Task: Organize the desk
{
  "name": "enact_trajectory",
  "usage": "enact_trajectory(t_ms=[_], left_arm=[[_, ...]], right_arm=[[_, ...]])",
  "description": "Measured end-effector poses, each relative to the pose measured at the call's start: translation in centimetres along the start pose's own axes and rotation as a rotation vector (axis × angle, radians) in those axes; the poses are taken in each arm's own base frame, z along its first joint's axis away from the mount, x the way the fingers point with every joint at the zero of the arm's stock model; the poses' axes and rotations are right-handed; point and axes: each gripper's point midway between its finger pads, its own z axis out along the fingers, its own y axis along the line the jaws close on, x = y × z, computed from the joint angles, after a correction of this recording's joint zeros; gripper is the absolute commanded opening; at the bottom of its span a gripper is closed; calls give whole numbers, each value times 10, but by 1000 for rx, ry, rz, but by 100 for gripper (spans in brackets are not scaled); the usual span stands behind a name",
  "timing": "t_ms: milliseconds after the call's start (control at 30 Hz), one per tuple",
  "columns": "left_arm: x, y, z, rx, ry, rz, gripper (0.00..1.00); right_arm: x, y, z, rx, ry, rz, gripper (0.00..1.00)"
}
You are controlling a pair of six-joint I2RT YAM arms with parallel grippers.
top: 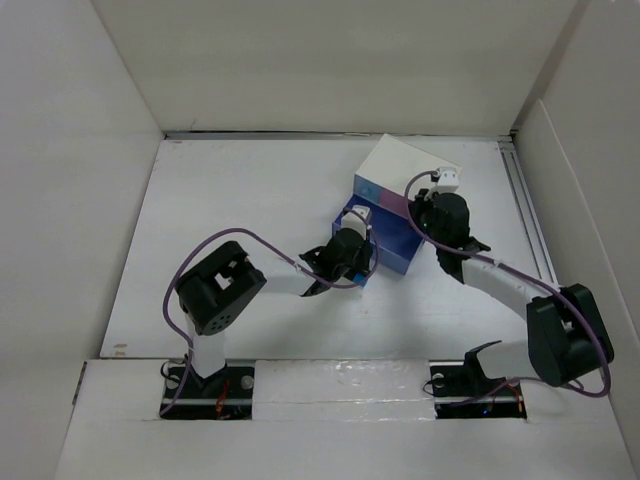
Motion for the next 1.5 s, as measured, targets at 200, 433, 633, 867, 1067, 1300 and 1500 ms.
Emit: enact_trajectory(t_ms=[200, 433, 633, 867, 1067, 1300, 1500], left_arm=[[-3, 0, 2, -5, -3, -1, 0], [-1, 1, 2, -9, -5, -12, 0], [14, 4, -2, -21, 45, -4, 0], [25, 11, -5, -59, 78, -7, 50], [24, 16, -13, -75, 77, -9, 57], [-57, -11, -58, 7, -97, -60, 58], [-141, -18, -123, 51, -336, -139, 8]], right_arm=[[2, 2, 7, -18, 6, 6, 2], [1, 2, 10, -37, 8, 22, 1], [-1, -15, 14, 18, 0, 26, 6], [-14, -11, 7, 17, -37, 24, 25], [-26, 13, -10, -41, -59, 15, 34], [-62, 46, -57, -150, -142, 13, 34], [-33, 72, -97, -296, -107, -17, 0]])
